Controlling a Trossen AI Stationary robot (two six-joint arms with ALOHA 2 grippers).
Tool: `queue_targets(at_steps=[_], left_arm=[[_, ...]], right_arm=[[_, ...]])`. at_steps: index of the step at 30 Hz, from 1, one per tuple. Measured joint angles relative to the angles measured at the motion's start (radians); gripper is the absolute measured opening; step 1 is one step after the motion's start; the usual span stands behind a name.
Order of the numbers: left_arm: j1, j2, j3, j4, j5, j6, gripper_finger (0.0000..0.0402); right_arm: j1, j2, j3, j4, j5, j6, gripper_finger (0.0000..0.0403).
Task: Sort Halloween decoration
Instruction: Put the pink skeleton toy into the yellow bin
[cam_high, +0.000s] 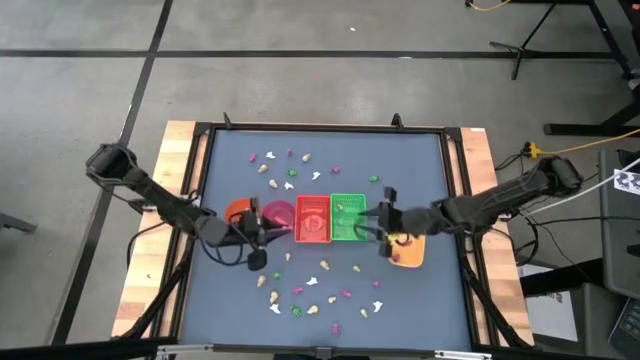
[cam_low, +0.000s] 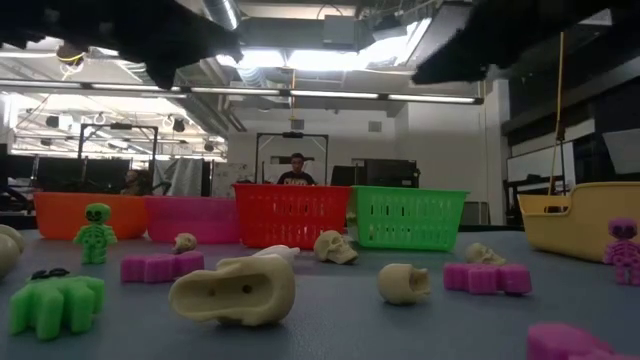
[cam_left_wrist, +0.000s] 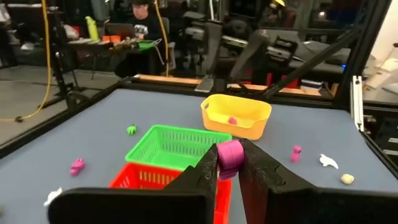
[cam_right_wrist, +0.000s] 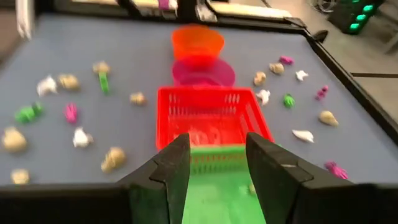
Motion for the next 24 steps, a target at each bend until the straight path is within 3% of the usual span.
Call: queue_targets(at_steps=[6, 10, 16, 24], left_arm=[[0.071, 0.0, 0.0, 0.017, 0.07, 0.004, 0.0028], [0.106, 0.001, 0.0, 0.047, 0.123, 0.003, 0.0027], [0.143, 0.002, 0.0, 0.089, 0.165, 0.003, 0.0028], [0.192, 0.002, 0.0, 0.148, 0.178, 0.003, 0.0028]], right_arm=[[-0.154, 0.031, 0.0, 0.163, -0.29, 0.0, 0.0156], [-0.225, 0.104, 0.0, 0.308, -0.41, 0.0, 0.0156], [-0.281, 0.242, 0.0, 0.542, -0.506, 0.0, 0.0156], [-0.291, 0.4, 0.023, 0.807, -0.529, 0.0, 0.0156]])
